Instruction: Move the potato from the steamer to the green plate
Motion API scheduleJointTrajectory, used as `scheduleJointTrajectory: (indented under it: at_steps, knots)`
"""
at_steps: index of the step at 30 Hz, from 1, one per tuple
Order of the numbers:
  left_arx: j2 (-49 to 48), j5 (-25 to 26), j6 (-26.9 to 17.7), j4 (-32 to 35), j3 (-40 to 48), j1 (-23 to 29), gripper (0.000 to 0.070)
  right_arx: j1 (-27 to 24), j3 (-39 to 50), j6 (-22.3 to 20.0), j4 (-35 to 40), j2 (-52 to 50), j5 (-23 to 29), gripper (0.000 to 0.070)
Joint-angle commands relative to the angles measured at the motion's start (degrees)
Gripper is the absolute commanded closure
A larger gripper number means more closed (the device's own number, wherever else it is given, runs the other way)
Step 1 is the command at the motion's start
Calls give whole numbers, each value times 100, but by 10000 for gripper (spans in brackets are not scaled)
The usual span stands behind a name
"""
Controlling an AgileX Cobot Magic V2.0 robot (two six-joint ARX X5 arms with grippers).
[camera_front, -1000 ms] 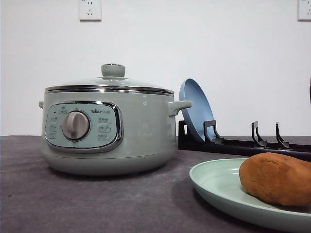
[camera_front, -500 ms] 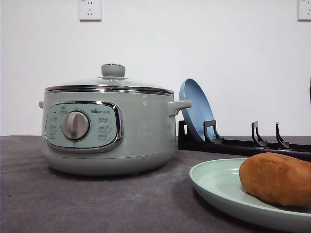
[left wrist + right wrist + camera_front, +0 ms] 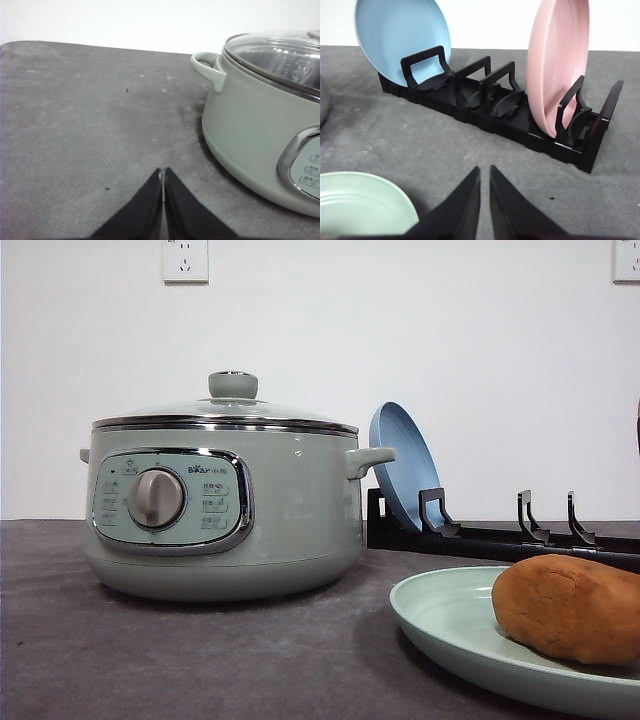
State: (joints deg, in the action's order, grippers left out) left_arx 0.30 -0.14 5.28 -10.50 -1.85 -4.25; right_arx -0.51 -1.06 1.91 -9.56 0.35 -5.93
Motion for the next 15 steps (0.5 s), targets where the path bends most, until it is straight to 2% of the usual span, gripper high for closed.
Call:
scheduleJointTrajectory:
  at_steps: [1,15]
  knots:
    - [-11,-13,0,-35,116,0,700,-15,42,-22,55,-14,-4,679]
    - [-11,-14,0,-35,116,0,700,-15,42,-22,56,-14,-3,679]
